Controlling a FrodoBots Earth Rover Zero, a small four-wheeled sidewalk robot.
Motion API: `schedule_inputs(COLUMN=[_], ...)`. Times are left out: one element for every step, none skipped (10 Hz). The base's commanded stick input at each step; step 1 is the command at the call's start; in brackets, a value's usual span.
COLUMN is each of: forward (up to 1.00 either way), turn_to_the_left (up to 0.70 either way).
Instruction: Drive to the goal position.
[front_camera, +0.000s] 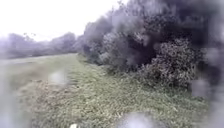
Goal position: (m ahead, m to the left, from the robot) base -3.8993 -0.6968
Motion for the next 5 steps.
schedule_inputs(forward=[0.00,0.00,0.00,0.00,0.00], turn_to_the_left=[0.04,0.04,0.04,0.04,0.04])
